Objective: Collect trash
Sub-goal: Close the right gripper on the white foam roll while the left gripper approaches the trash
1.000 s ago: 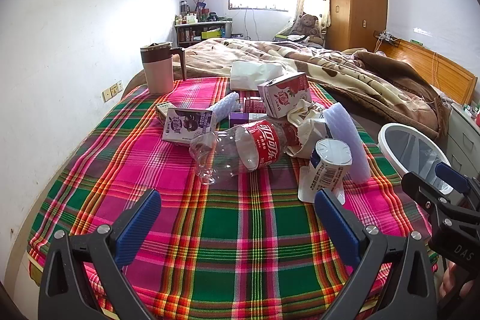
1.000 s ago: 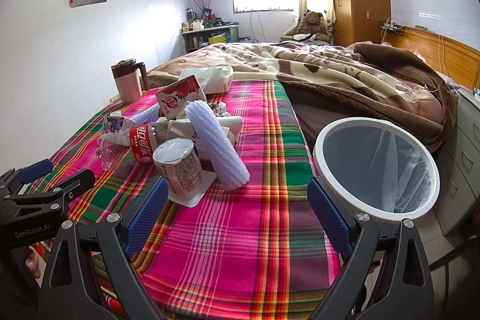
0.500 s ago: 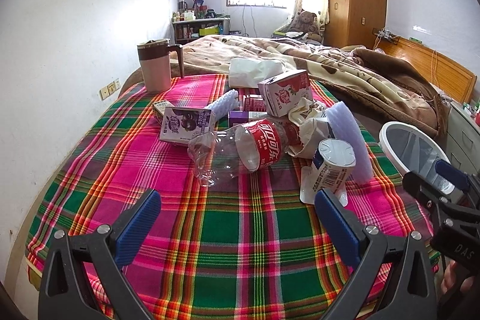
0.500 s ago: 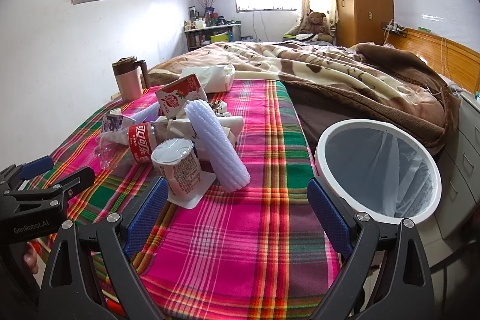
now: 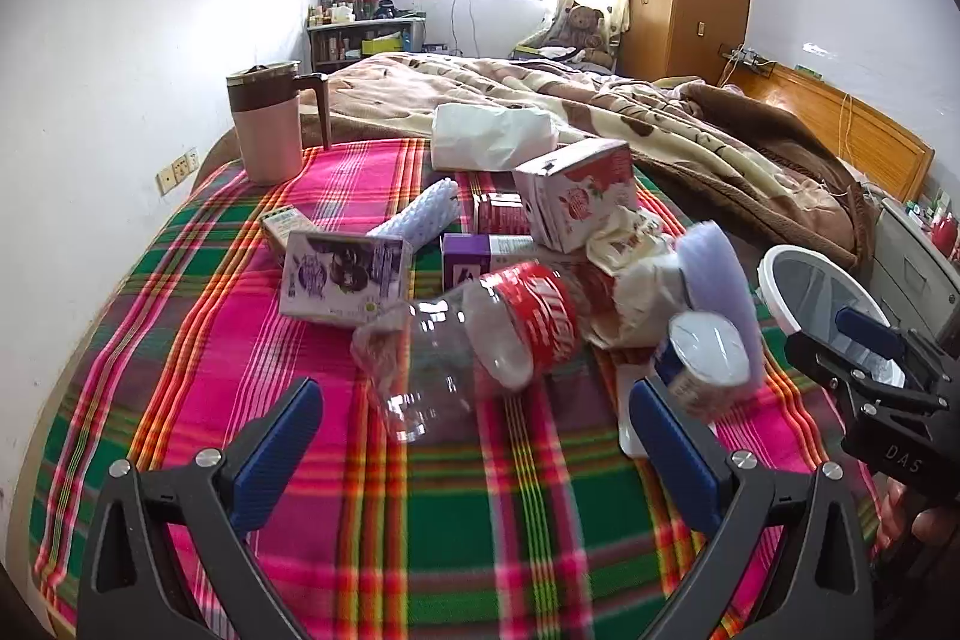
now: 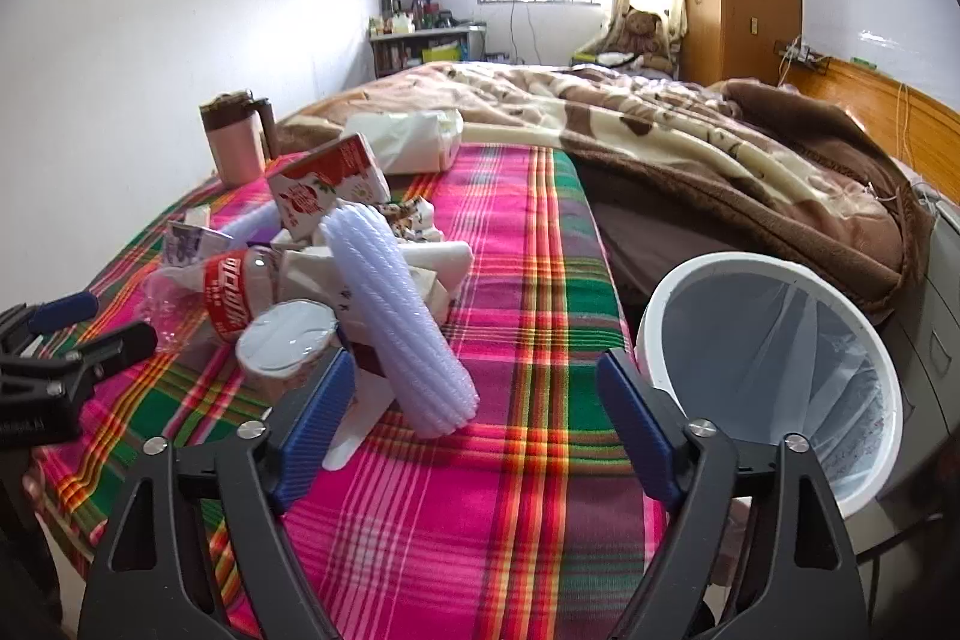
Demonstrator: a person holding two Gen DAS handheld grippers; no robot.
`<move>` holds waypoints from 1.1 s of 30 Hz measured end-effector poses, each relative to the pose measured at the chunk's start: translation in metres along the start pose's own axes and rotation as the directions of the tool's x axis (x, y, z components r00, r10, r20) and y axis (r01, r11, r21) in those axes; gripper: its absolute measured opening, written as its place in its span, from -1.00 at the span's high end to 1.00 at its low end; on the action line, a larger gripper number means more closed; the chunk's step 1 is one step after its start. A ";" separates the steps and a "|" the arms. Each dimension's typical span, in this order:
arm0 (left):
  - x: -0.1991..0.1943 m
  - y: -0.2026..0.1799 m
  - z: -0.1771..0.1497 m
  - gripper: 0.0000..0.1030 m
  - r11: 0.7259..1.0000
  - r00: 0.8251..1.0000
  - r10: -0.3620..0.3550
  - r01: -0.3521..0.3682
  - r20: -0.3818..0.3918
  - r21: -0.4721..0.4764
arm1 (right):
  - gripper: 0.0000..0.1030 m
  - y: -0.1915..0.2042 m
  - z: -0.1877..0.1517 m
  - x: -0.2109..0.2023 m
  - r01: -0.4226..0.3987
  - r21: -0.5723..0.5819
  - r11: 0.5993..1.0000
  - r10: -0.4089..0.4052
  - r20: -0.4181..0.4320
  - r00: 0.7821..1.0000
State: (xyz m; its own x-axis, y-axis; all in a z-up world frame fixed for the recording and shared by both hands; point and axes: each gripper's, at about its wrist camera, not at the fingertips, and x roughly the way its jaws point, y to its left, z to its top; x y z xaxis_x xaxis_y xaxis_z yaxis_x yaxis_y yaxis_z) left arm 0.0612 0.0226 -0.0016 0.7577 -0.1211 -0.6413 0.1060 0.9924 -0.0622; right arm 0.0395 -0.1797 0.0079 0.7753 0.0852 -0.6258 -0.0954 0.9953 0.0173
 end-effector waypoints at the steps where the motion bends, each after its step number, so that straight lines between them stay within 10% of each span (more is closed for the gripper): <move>1: 0.003 0.002 0.002 -1.00 1.000 1.000 -0.004 0.004 -0.007 0.001 | -0.47 0.000 0.001 0.002 0.001 -0.006 1.000 -0.001 -0.008 1.000; 33: 0.075 -0.020 0.029 -0.94 0.956 0.970 -0.111 0.164 -0.218 0.241 | 0.34 0.007 0.005 0.043 -0.190 -0.029 0.981 0.182 -0.178 0.967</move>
State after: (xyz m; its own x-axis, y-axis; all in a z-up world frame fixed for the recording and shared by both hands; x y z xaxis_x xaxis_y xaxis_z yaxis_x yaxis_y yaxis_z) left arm 0.1350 -0.0066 -0.0261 0.5824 -0.2230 -0.7817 0.3810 0.9244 0.0201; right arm 0.0750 -0.1692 -0.0149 0.6210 0.2556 -0.7409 -0.2594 0.9591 0.1134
